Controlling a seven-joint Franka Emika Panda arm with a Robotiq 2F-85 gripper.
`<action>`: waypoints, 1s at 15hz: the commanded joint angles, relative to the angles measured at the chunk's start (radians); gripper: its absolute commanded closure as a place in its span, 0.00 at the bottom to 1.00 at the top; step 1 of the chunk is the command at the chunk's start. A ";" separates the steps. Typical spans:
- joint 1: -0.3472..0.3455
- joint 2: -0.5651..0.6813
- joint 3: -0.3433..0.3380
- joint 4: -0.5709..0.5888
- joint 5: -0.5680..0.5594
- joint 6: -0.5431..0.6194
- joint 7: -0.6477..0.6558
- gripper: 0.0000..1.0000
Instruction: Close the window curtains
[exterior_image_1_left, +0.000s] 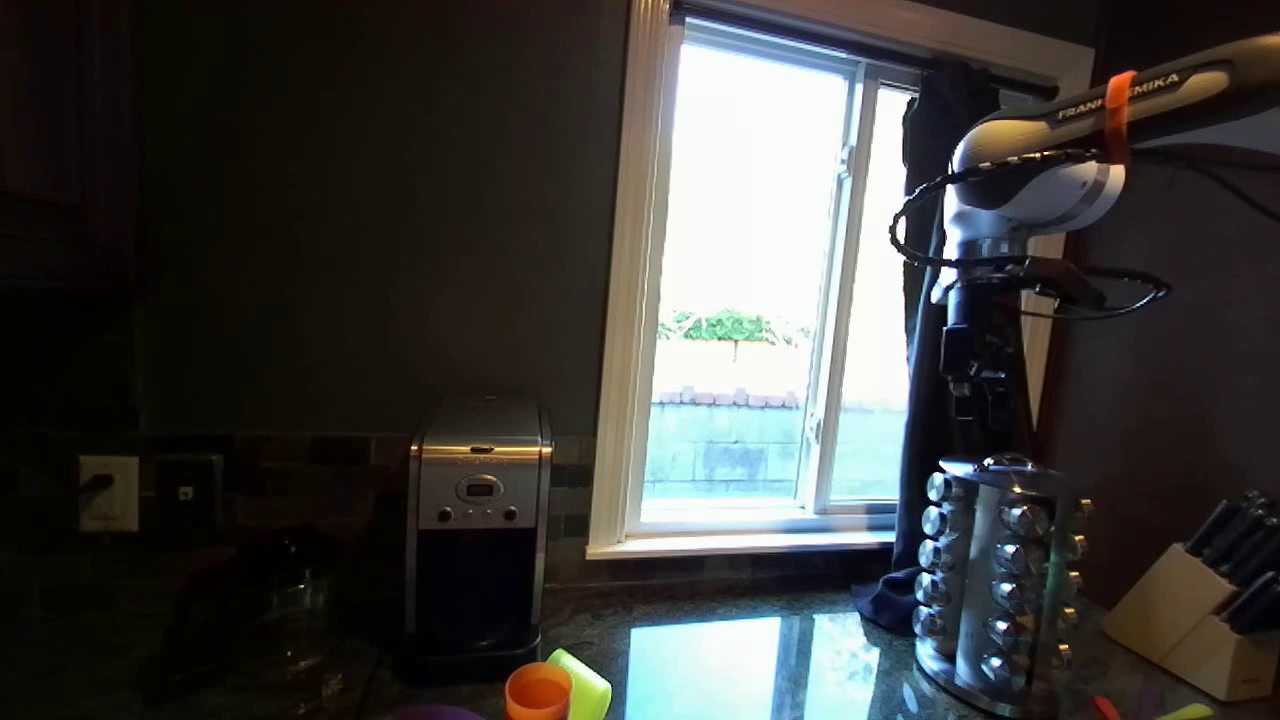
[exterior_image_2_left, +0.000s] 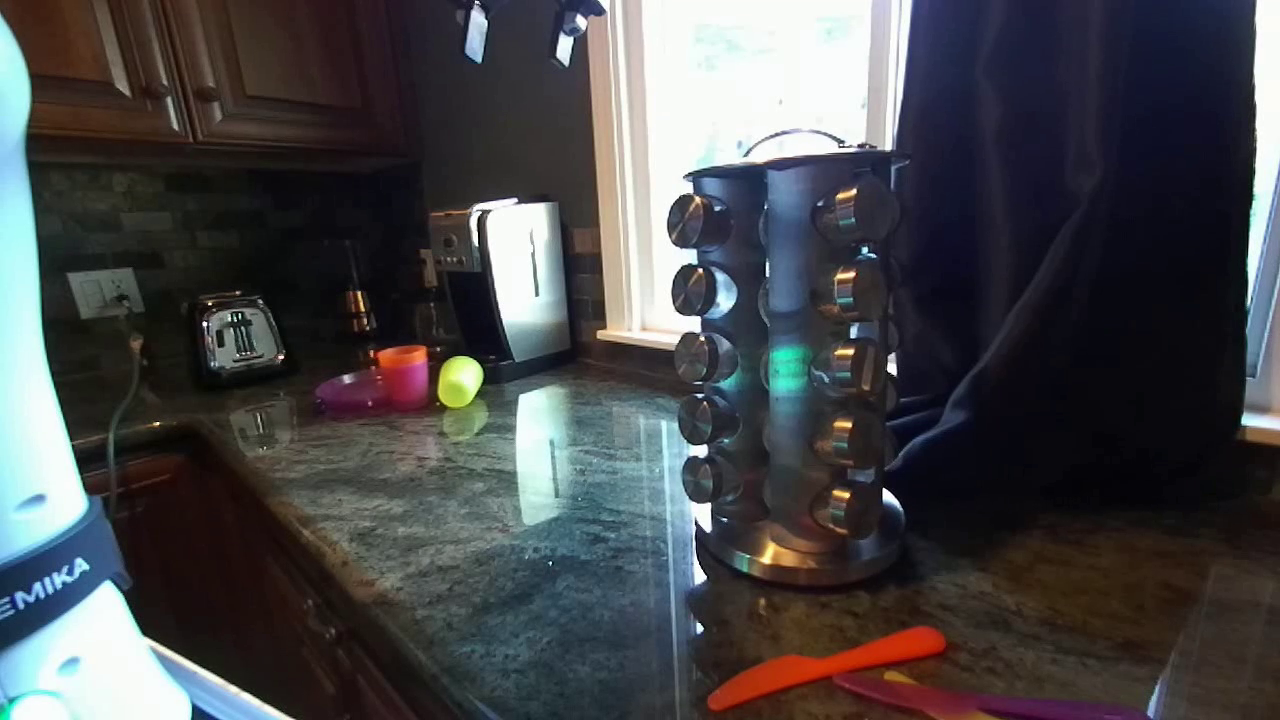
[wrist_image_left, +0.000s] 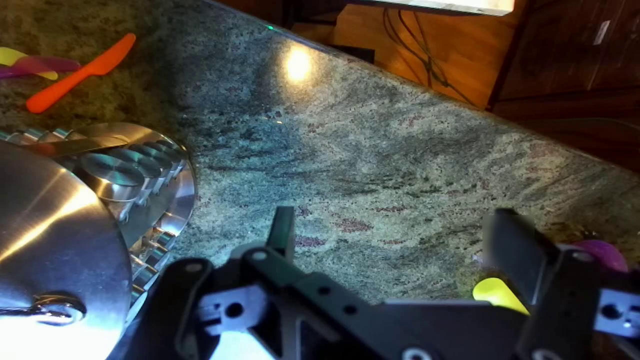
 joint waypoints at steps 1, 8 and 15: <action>-0.019 0.003 0.015 0.002 0.005 -0.002 -0.006 0.00; -0.027 0.014 0.028 0.006 -0.013 0.027 0.035 0.00; -0.078 0.056 0.108 0.010 -0.085 0.319 0.315 0.00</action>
